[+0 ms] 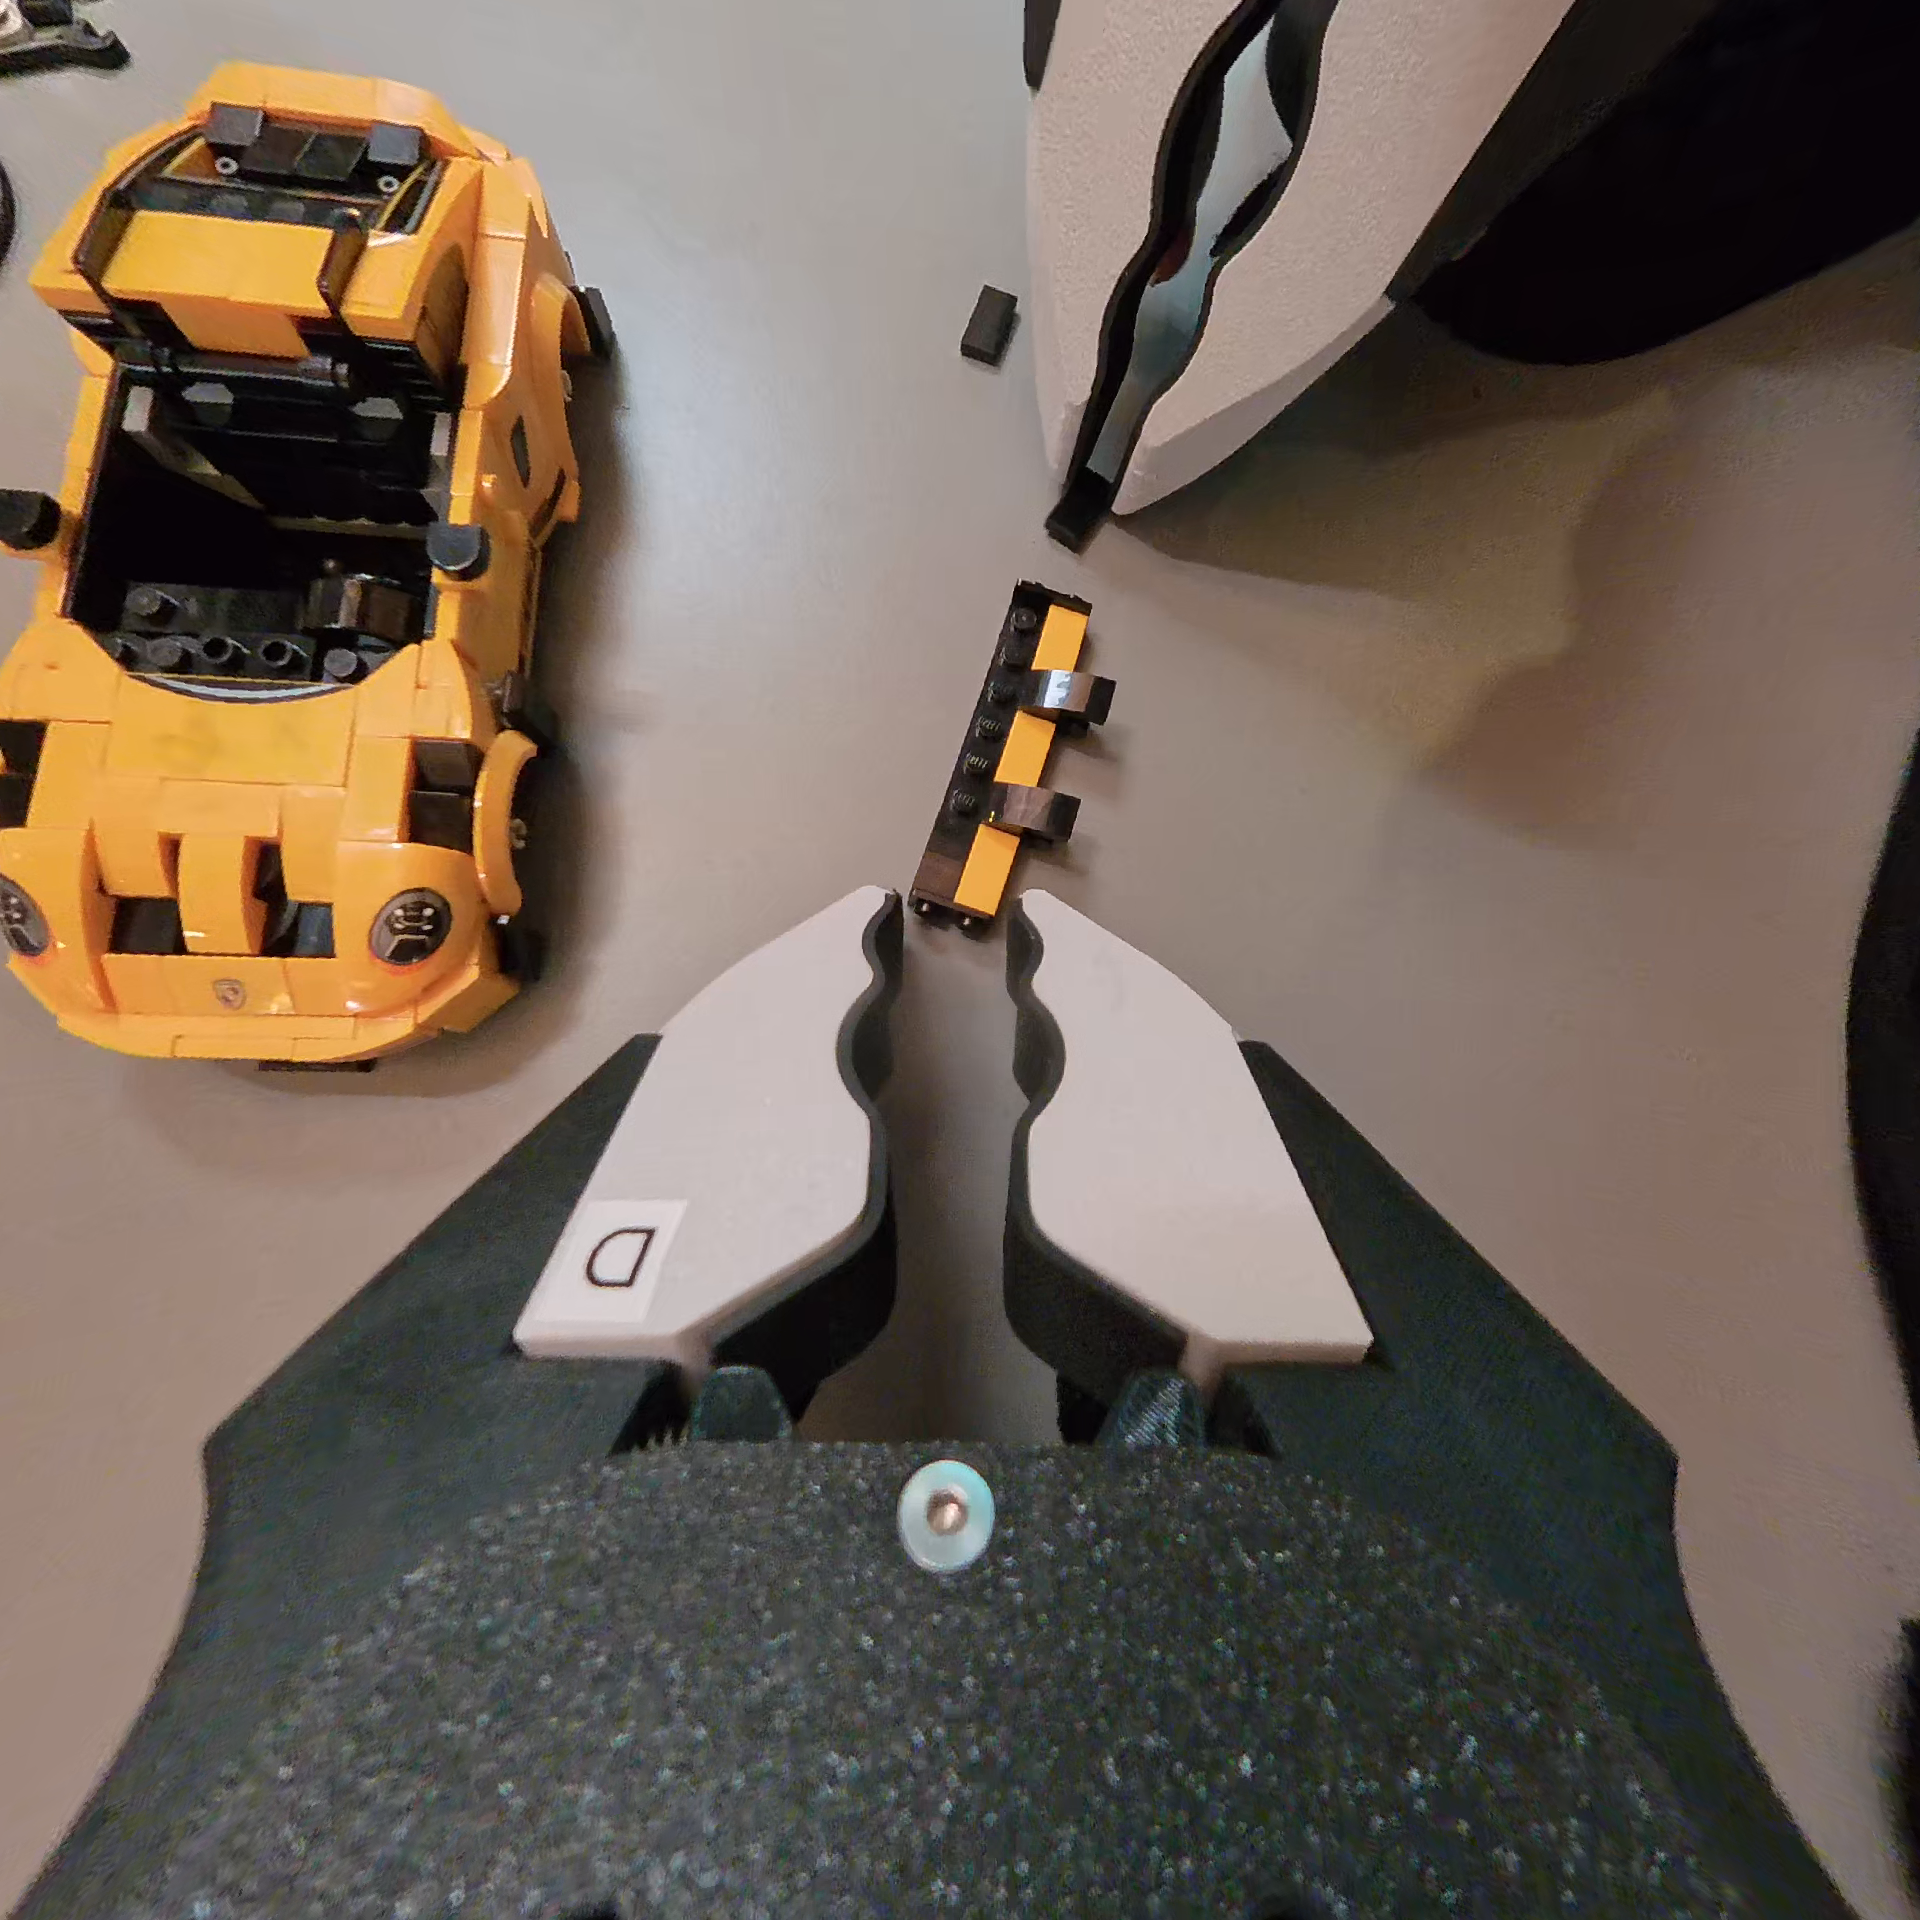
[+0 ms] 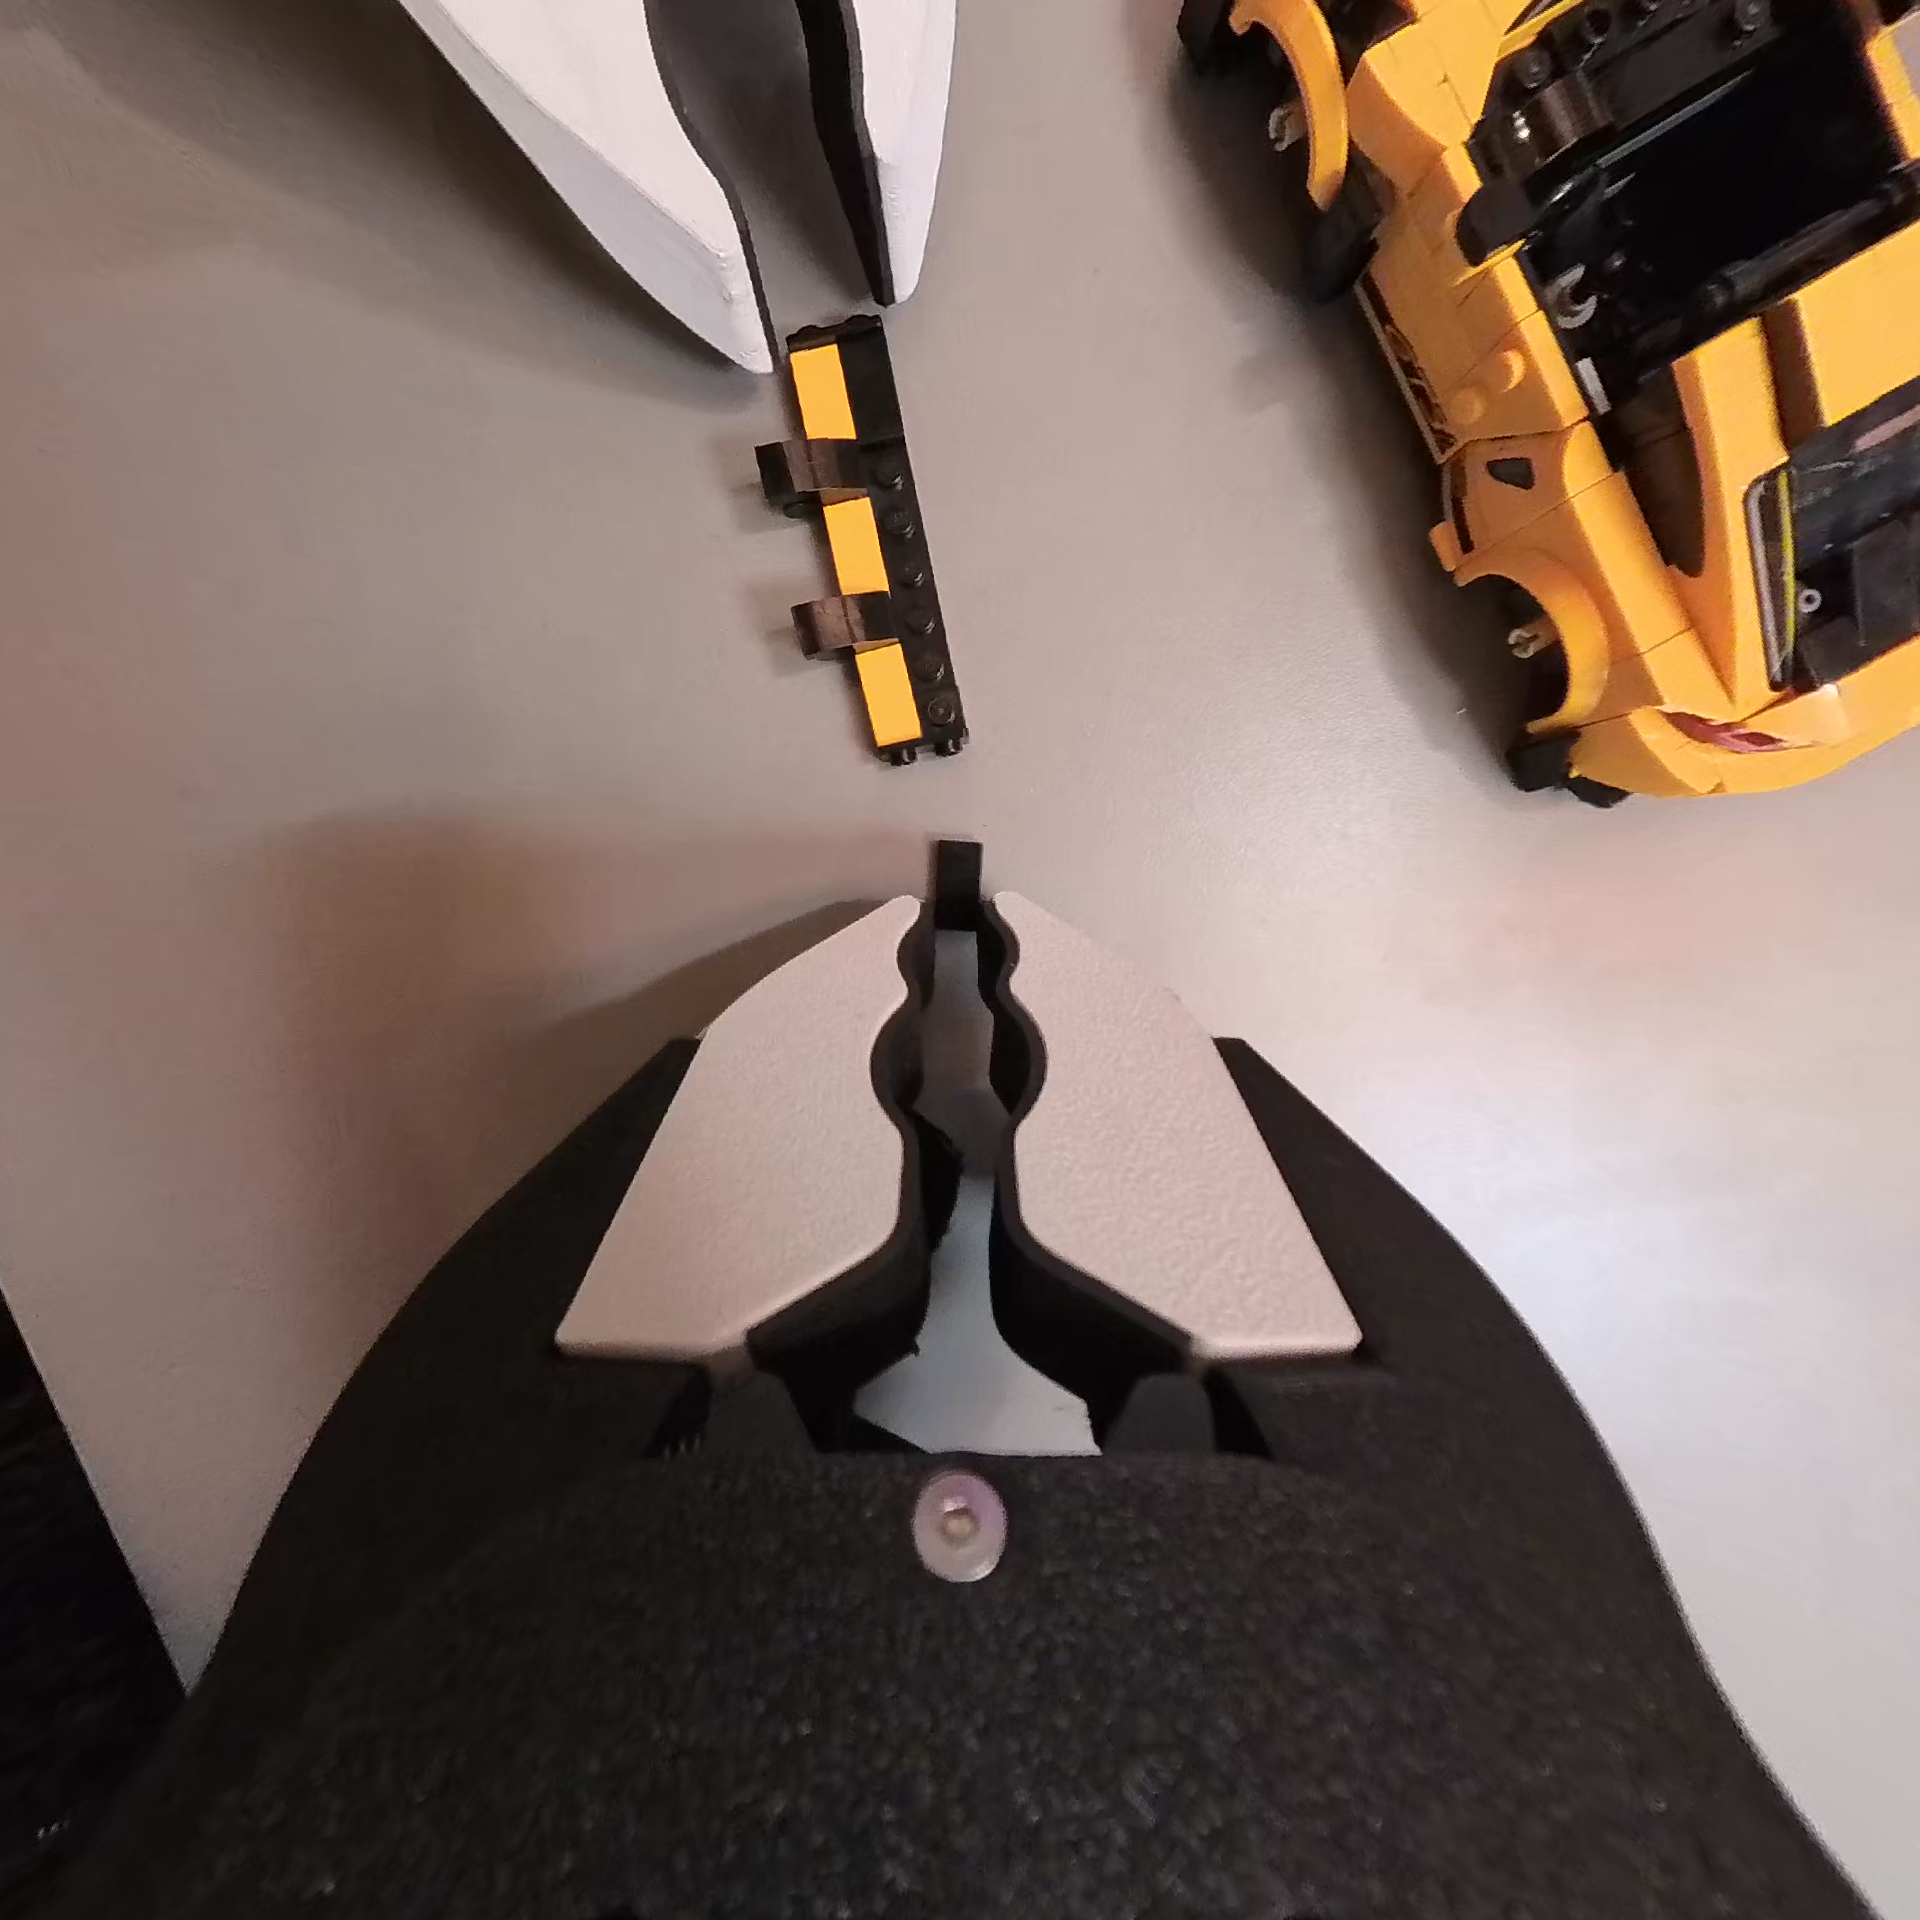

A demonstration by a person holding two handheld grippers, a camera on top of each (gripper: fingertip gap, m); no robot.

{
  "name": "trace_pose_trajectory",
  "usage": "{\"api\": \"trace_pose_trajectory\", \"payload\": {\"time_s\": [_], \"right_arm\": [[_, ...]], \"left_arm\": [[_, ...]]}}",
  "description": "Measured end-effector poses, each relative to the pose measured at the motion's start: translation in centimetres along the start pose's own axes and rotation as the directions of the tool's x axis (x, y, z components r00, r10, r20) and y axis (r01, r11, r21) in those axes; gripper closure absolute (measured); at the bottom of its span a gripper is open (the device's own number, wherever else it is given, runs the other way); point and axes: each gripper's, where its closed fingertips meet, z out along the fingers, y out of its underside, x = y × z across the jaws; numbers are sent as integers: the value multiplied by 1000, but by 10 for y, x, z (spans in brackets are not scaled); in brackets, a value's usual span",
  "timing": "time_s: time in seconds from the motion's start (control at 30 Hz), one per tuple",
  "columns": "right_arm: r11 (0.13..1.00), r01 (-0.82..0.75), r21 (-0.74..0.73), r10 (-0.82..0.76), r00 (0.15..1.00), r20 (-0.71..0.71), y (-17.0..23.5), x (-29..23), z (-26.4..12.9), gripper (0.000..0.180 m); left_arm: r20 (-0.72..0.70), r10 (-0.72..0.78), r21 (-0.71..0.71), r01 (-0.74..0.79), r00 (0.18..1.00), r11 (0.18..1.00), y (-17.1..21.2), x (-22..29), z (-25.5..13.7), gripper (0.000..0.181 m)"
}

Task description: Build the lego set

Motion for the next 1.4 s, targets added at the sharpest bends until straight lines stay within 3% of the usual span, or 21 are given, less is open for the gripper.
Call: {"api": "trace_pose_trajectory", "payload": {"time_s": [1.0, 1.4], "right_arm": [[996, -17, 89, 17, 1000, -3, -11, 8, -7, 173], [991, 36, 130, -42, 998, 41, -44, 5, -6, 173]], "left_arm": [[0, 21, -19, -21, 1000, 1000, 3, 1, 4, 164], [5, 31, -23, -31, 1000, 999, 3, 2, 4, 165]]}}
